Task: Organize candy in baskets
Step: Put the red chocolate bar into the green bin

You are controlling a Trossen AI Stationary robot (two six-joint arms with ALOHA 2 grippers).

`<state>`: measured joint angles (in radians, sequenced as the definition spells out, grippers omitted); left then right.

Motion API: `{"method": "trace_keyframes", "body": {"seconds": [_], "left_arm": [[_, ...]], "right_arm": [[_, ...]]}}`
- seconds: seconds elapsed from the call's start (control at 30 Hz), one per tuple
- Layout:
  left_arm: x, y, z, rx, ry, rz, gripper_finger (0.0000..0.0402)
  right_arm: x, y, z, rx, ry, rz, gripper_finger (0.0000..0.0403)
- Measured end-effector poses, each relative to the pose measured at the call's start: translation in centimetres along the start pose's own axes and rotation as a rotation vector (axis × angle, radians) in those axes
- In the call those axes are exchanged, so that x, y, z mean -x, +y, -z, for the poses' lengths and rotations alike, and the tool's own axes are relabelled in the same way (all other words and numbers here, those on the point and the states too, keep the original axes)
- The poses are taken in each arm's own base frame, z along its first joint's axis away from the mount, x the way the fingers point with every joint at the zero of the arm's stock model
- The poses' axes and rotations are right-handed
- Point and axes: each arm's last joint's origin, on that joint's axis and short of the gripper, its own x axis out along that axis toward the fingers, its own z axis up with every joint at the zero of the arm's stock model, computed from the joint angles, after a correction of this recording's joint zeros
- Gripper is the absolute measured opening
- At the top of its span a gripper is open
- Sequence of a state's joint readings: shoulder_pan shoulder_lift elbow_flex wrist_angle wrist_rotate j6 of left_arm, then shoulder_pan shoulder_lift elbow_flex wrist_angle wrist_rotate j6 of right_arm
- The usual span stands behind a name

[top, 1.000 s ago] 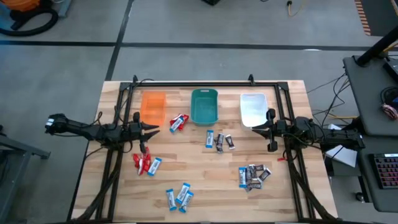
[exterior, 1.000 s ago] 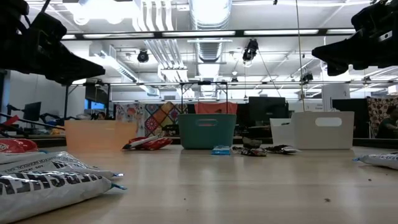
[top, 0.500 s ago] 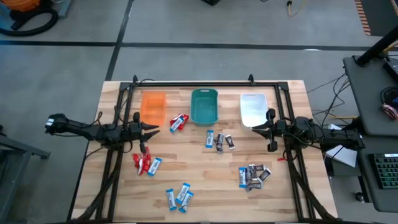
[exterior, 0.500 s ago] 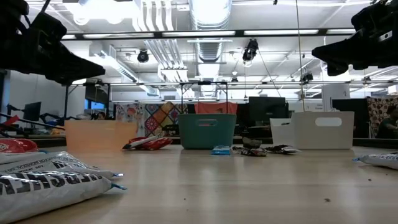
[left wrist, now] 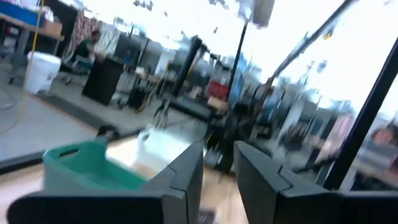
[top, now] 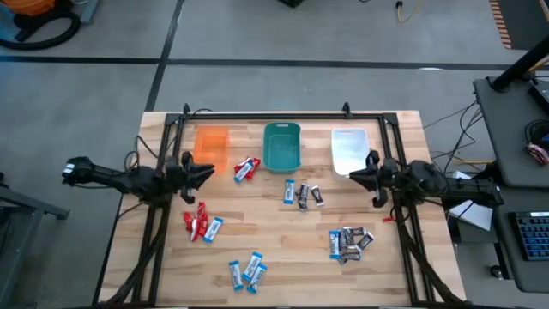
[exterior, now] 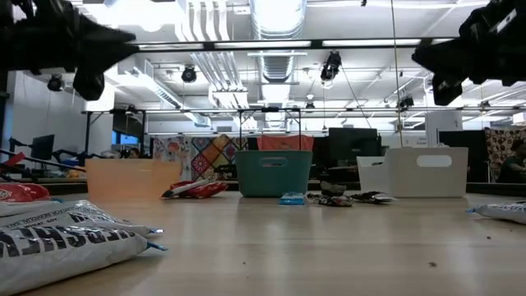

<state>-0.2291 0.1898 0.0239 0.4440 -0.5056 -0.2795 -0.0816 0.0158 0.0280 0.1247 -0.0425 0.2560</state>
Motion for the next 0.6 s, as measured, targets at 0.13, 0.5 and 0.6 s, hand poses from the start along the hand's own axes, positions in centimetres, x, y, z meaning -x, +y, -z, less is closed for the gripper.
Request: {"method": "trace_keyframes", "body": {"seconds": [0.13,0.5,0.6], "left_arm": [[0.03,-0.21,-0.78,0.041,-0.074,0.020,0.0075],[-0.12,-0.49,-1.04,0.125,-0.069,0.066,0.0075],[-0.68,-0.88,-1.11,0.158,0.001,0.056,0.0075]], "right_arm": [[0.03,0.16,-0.69,-0.008,-0.073,-0.012,0.0034],[0.07,-0.19,-0.95,-0.089,-0.130,0.115,0.0034],[0.07,-0.19,-0.95,-0.091,-0.130,0.115,0.0034]]}}
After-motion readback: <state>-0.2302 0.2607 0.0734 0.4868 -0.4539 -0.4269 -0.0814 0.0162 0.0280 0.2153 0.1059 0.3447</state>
